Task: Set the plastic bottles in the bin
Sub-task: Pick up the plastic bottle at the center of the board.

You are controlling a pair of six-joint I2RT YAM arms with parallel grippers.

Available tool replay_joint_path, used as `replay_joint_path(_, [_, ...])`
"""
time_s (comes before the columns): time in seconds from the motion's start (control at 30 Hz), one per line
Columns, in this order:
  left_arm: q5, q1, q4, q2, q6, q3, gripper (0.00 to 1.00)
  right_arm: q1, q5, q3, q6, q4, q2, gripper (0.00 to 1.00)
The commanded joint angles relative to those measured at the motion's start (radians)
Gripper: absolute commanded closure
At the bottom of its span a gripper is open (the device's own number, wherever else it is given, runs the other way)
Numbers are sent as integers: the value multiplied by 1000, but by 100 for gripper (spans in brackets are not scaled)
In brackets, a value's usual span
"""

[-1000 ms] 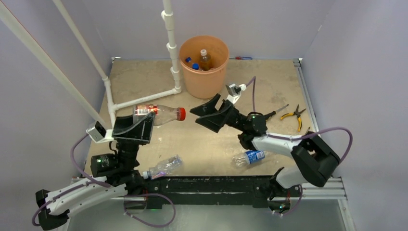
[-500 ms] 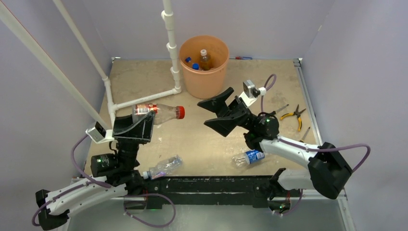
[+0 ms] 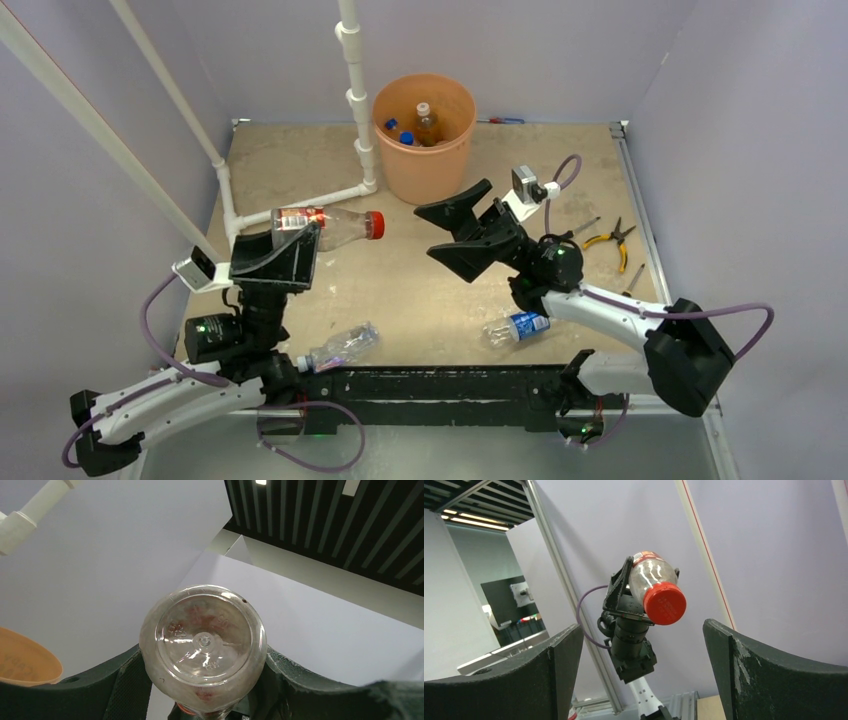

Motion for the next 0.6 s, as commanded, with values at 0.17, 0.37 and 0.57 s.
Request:
replay_joint_path(0.17, [44,-2,172,103,-4,83,63,4,103,90,-20,145,32,7])
replay_joint_path(0.37, [60,-2,275,188,-10,125,63,5,121,135,-12,198,87,7])
replay_joint_path(0.57, [47,-2,355,240,-6,113,64,9,119,155,-79,143,66,7])
